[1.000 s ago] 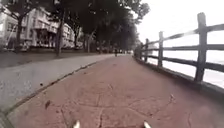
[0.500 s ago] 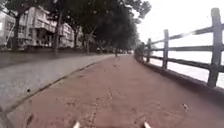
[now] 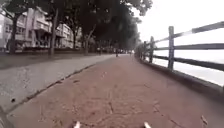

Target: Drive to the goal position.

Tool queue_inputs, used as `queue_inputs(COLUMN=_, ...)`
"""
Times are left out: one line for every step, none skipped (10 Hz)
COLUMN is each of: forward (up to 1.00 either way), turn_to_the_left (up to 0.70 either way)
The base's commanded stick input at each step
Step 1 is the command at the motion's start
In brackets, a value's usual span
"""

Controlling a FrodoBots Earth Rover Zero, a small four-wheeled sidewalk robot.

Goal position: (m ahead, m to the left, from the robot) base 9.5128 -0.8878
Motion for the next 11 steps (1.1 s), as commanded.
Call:
queue_inputs(forward=0.70, turn_to_the_left=0.00)
queue_inputs(forward=0.70, turn_to_the_left=-0.02)
queue_inputs(forward=0.70, turn_to_the_left=-0.27)
queue_inputs(forward=0.70, turn_to_the_left=-0.27)
queue_inputs(forward=0.70, turn_to_the_left=-0.27)
queue_inputs(forward=0.70, turn_to_the_left=-0.11)
queue_inputs(forward=0.70, turn_to_the_left=0.00)
queue_inputs(forward=0.70, turn_to_the_left=0.00)
queue_inputs(forward=0.70, turn_to_the_left=0.00)
queue_inputs(forward=0.70, turn_to_the_left=0.00)
queue_inputs(forward=0.70, turn_to_the_left=0.00)
